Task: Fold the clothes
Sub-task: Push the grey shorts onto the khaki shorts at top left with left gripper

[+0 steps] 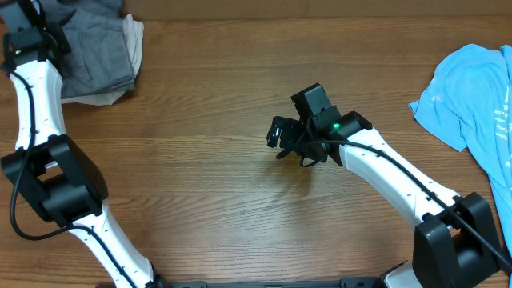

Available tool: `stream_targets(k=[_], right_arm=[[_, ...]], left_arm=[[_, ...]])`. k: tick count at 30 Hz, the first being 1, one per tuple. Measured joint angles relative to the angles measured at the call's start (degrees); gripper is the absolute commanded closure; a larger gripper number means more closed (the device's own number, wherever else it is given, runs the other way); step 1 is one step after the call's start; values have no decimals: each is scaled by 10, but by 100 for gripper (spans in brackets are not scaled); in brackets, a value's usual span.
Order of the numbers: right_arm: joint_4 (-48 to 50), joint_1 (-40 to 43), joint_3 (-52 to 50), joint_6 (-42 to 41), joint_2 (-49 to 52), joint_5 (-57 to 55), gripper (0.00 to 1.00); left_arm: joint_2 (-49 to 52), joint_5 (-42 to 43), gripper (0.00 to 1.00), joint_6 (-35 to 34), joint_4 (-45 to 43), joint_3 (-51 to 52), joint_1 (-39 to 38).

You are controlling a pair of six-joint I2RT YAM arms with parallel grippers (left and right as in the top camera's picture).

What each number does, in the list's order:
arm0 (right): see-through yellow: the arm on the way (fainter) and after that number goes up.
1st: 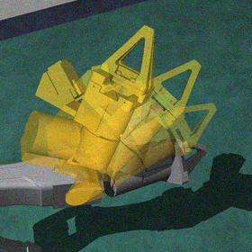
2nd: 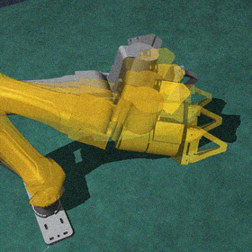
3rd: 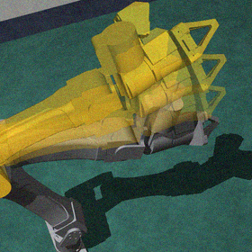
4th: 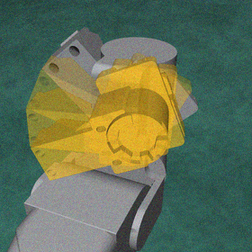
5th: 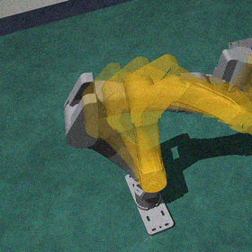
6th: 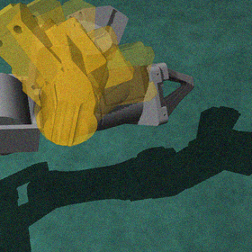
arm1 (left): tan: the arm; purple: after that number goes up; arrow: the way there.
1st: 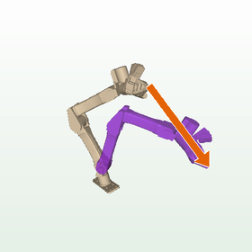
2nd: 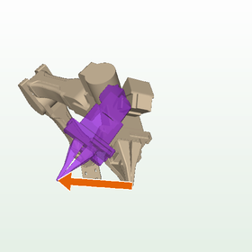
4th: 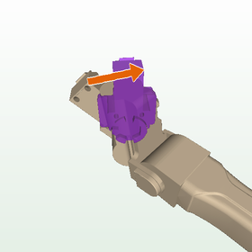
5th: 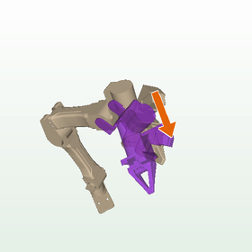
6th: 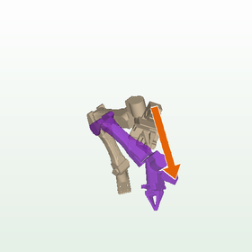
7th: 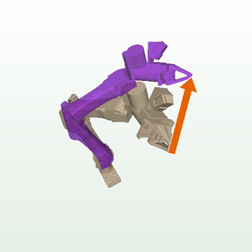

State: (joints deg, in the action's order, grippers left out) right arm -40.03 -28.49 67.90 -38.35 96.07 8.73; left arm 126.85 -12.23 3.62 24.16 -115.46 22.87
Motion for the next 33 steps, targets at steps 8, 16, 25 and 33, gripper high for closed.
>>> stream_targets(k=[8, 16, 25, 33], right_arm=[[0, 0, 0, 0, 0, 0, 0], [4, 0, 0, -1, 0, 0, 0], [4, -1, 0, -3, 0, 0, 0], [2, -1, 0, -4, 0, 0, 0]], left_arm=[[48, 0, 88, 7, -36, -1, 4], [83, -3, 58, 12, -62, -1, 5], [83, -7, 31, 13, -48, -5, 5], [83, -11, 41, 3, 55, -10, 0]])
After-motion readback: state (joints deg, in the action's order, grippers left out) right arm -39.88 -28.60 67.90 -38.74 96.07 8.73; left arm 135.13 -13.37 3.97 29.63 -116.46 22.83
